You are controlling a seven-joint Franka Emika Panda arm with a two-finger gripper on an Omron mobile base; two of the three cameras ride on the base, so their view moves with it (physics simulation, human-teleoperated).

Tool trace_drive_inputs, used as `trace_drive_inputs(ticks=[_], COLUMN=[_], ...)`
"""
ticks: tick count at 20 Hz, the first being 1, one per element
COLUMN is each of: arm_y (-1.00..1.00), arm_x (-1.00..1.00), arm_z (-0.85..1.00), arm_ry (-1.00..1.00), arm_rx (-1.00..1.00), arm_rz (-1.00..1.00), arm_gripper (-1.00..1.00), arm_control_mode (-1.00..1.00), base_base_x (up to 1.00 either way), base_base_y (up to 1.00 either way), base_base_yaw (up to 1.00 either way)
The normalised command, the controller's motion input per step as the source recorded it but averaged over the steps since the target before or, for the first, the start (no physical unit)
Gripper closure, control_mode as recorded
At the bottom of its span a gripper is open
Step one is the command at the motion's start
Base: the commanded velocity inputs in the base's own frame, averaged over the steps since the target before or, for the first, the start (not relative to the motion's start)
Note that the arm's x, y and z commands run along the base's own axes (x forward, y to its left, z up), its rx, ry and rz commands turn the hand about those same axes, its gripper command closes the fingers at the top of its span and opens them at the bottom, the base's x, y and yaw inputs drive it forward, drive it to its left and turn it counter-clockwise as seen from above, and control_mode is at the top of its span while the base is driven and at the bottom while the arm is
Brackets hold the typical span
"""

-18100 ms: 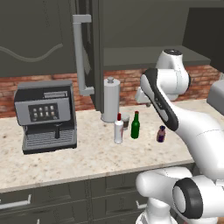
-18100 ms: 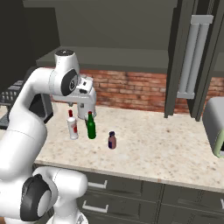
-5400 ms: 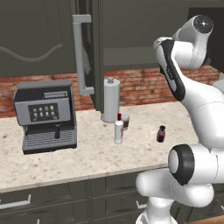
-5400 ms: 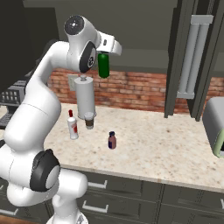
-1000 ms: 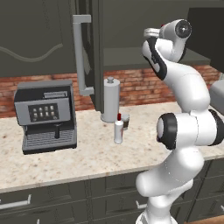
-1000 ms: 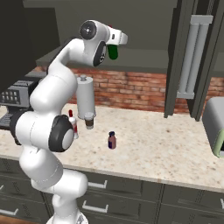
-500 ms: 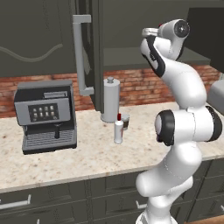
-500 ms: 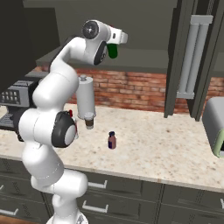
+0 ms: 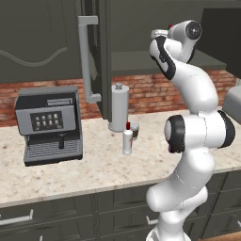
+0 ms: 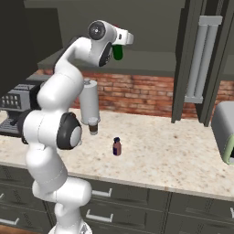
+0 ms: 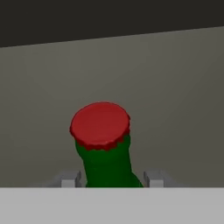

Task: Sort all alcoholic drinks to one cabinet, and non-alcoholic drinks to the other.

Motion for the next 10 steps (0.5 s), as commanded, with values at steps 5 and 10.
trace_drive_inputs(ticks=[5,10], arm_y=[0.0,0.0], arm_x=[0.2,0.23], arm_z=[-0.02,0.0], arm_ry=[-0.03,-0.03], arm_rx=[0.0,0.0], arm_rz=[0.02,0.01], arm_gripper=[-1.0,-1.0], arm_control_mode=[-1.0,-1.0], base_base_x=[0.0,0.0], base_base_y=[0.0,0.0], base_base_yaw=[0.0,0.0])
